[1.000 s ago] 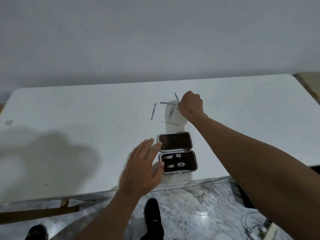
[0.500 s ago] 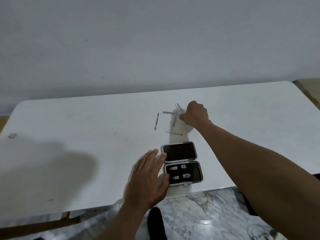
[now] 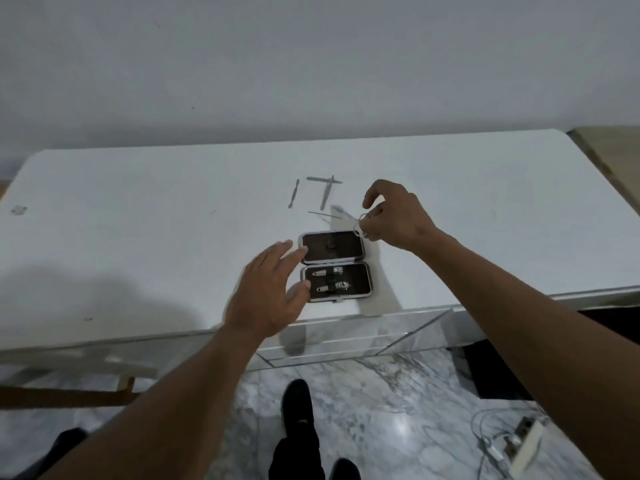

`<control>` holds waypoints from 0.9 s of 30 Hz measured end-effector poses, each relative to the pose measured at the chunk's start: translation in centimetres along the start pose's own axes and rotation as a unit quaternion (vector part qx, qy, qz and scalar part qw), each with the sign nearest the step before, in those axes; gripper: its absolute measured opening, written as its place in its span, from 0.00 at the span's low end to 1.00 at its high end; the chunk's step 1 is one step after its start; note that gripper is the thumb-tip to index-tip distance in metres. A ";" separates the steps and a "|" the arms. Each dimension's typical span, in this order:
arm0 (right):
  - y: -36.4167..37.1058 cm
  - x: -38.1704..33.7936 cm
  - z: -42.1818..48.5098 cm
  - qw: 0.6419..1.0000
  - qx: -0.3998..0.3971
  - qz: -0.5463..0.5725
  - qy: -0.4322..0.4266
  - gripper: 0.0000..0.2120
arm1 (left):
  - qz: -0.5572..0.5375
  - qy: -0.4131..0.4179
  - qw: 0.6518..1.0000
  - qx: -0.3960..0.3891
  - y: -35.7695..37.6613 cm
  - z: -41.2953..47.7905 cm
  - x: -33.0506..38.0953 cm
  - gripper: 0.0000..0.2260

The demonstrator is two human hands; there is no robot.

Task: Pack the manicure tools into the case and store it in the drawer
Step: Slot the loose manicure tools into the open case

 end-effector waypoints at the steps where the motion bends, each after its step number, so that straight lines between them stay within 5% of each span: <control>1: 0.4 0.3 -0.8 1.000 -0.020 0.024 0.001 0.10 | -0.001 -0.005 1.000 -0.006 0.1 0.0 -0.1 0.26; 12: 2.7 1.7 -5.0 0.982 -0.174 -0.069 -0.032 0.09 | 0.008 -0.011 1.000 -0.008 0.3 -0.1 -0.4 0.26; 27: 2.2 0.3 -5.8 0.964 -0.086 -0.227 -0.106 0.05 | -0.002 -0.020 1.000 -0.007 0.3 0.0 -0.5 0.25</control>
Point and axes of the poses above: each hand's wrist, its own z-axis towards the middle knuckle, its own y-axis out of the palm, x = y × z, the point moved 10 cm from there along z, towards the middle knuckle, and after that the axes turned 7 degrees about -y, right-handed, at the moved point
